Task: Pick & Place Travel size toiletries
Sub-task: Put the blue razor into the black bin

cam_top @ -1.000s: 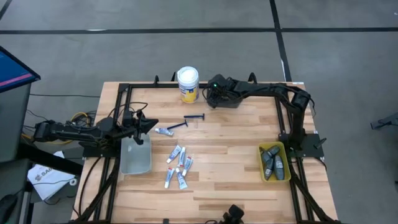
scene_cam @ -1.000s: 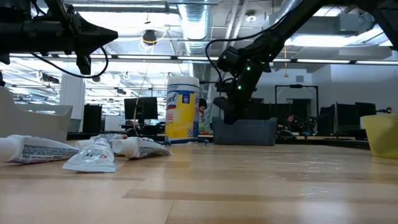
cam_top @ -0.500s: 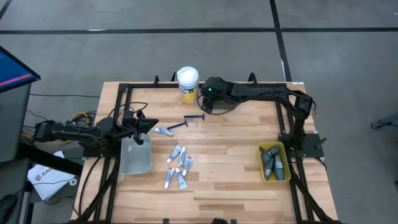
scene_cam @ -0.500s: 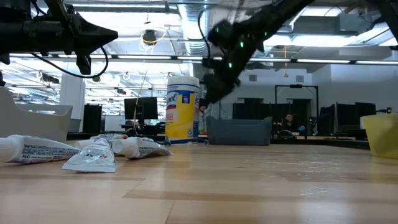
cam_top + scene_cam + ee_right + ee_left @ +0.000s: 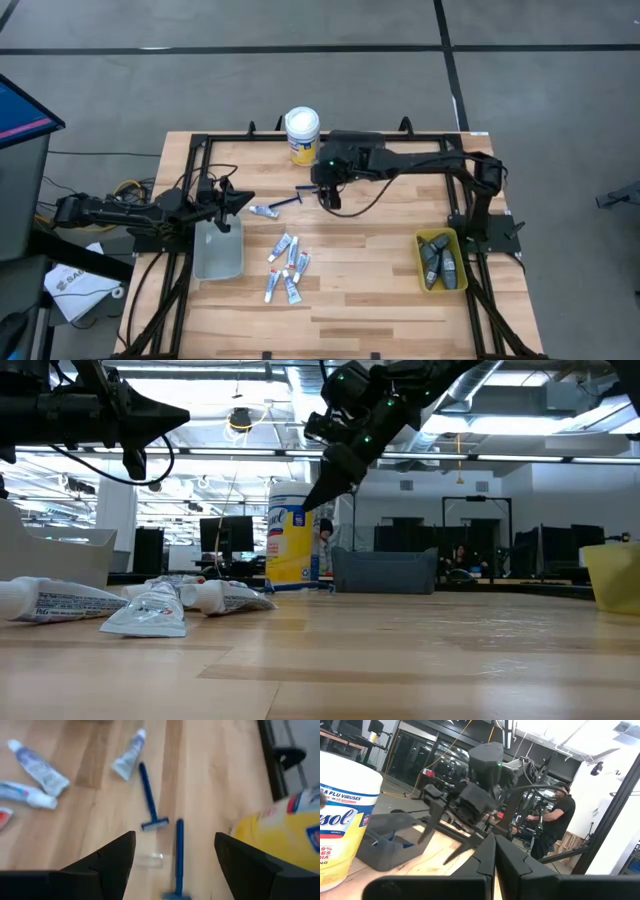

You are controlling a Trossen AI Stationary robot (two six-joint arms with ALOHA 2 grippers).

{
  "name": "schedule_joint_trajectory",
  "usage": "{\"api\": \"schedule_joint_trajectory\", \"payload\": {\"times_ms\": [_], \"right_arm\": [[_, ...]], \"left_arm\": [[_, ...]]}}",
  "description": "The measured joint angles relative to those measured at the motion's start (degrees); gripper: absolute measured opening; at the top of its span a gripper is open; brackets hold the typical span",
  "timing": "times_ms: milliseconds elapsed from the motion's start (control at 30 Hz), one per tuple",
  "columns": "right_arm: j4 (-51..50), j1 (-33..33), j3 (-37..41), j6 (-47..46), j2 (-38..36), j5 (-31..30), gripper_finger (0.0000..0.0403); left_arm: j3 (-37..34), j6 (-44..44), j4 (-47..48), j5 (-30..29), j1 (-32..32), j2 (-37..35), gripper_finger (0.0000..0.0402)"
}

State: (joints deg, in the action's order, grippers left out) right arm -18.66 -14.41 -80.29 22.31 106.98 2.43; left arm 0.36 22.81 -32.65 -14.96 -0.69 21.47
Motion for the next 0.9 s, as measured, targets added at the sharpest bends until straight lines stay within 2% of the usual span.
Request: {"api": "schedule_joint_trajectory", "payload": {"times_ms": [300,500,667,900], "right_arm": [[4.3,-2.3,-0.1,-4.3,0.0,2.4,0.0265],[6.9,-2.6,-0.2,-4.7,2.8,3.7,0.0265],[5.7,-3.2,-0.1,-5.3,5.7,3.7,0.0265],[2.6,-4.7,0.0,-10.8,8.8,3.7,0.0265]], "left_arm": [[0.0,0.0,0.0,0.0,0.0,0.0,0.0000],[0.0,0.0,0.0,0.0,0.0,0.0,0.0000],[0.0,0.0,0.0,0.0,0.0,0.0,0.0000],[0.0,0.0,0.0,0.0,0.0,0.0,0.0000]]}}
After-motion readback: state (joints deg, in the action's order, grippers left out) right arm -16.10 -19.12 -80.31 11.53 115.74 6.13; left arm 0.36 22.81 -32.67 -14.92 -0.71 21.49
